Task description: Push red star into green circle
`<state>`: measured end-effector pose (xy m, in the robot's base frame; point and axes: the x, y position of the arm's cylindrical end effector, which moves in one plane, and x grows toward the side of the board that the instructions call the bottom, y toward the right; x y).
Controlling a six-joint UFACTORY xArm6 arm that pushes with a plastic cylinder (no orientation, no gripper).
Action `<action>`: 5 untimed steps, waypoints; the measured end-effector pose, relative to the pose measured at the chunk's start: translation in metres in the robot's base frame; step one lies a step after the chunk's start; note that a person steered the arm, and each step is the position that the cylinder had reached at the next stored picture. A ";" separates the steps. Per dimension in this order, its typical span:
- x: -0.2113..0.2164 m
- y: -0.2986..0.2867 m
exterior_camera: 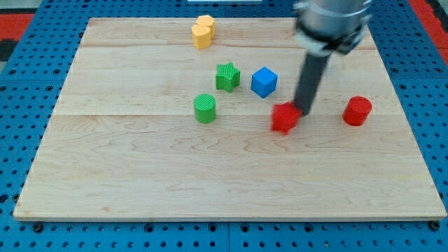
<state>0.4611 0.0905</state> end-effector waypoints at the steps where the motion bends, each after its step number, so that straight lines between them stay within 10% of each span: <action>1: 0.010 0.033; 2: 0.076 0.003; 5: -0.036 -0.076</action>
<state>0.4251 0.0148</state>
